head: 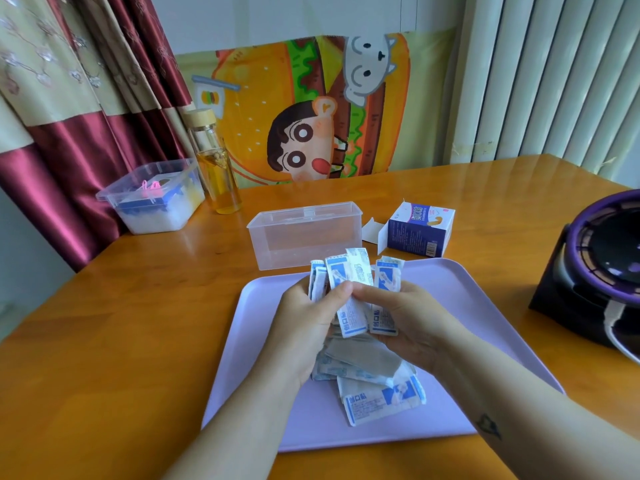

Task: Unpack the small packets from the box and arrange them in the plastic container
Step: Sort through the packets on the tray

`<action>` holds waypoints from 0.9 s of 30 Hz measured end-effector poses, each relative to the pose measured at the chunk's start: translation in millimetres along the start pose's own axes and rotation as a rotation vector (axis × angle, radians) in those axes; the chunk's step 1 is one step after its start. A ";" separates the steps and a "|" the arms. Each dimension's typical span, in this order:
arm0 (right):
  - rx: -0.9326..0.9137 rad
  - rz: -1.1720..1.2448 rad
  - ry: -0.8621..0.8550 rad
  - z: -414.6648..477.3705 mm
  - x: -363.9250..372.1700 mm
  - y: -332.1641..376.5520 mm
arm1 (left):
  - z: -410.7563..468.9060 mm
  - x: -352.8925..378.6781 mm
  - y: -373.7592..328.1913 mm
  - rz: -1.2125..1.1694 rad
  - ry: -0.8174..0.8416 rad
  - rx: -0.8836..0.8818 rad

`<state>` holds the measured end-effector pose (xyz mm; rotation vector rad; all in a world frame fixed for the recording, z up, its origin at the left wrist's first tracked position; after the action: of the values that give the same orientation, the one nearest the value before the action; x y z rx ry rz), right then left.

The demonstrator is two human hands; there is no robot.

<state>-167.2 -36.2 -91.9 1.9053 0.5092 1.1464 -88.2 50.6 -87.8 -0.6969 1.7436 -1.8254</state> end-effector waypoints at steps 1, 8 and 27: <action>0.010 0.021 0.004 -0.1 -0.6 0.1 | 0.3 0.1 1.3 -0.038 -0.008 -0.028; 0.057 0.180 -0.070 6.4 -10.3 0.8 | 2.1 -4.8 4.0 -0.591 -0.085 -0.262; -0.098 -0.078 -0.062 14.5 0.3 3.2 | 1.9 17.7 4.5 0.121 0.079 0.044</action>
<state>-154.7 -44.3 -92.4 1.8152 0.4803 1.0401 -99.8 37.0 -91.9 -0.4966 1.7503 -1.8244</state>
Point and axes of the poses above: each hand's wrist, its own z-axis towards the middle knuckle, its own x-axis out of the palm, y = z × x, the point moved 4 cm from there along z, towards the middle knuckle, and after that the axes turned 3 degrees about x, right-handed, at the moved point
